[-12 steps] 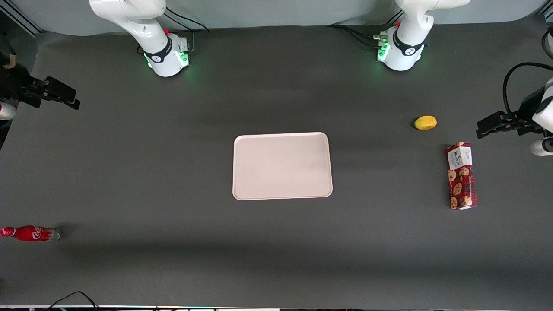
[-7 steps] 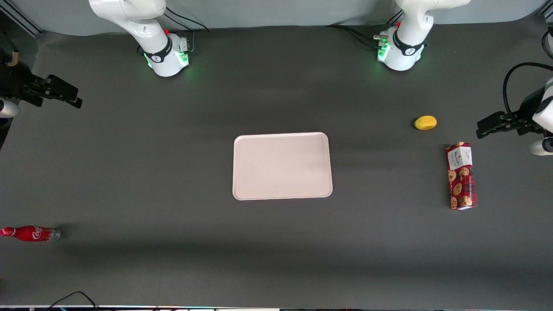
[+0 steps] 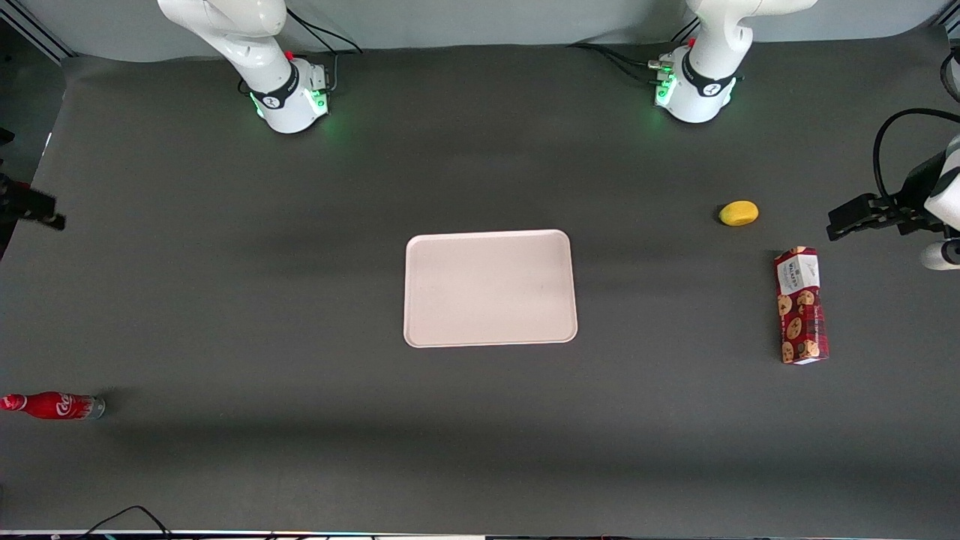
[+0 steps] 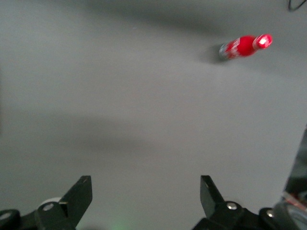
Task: Place coke bottle on tray
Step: 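Move the right gripper down toward the red Coca-Cola bottle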
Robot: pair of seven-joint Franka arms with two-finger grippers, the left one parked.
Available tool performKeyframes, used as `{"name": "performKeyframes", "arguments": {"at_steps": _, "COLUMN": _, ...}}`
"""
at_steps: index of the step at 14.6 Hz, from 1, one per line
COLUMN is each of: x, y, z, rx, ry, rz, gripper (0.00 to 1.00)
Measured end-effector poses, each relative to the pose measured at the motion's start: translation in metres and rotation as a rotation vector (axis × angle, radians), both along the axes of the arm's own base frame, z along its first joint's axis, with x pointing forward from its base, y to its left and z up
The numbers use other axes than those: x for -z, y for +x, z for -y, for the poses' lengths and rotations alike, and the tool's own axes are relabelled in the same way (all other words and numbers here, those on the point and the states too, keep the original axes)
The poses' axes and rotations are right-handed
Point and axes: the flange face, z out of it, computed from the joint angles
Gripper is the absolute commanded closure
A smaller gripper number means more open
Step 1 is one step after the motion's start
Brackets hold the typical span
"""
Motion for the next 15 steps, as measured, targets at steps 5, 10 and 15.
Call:
{"name": "performKeyframes", "arguments": {"at_steps": 5, "x": 0.12, "y": 0.057, "z": 0.109, "rx": -0.353, "ry": -0.028, "rz": 0.049, "gripper": 0.0}}
{"name": "performKeyframes", "arguments": {"at_steps": 10, "x": 0.183, "y": 0.118, "z": 0.146, "rx": -0.606, "ry": -0.05, "rz": 0.093, "gripper": 0.0}}
{"name": "performKeyframes", "arguments": {"at_steps": 15, "x": 0.228, "y": 0.135, "z": 0.178, "rx": -0.746, "ry": -0.08, "rz": 0.162, "gripper": 0.0}}
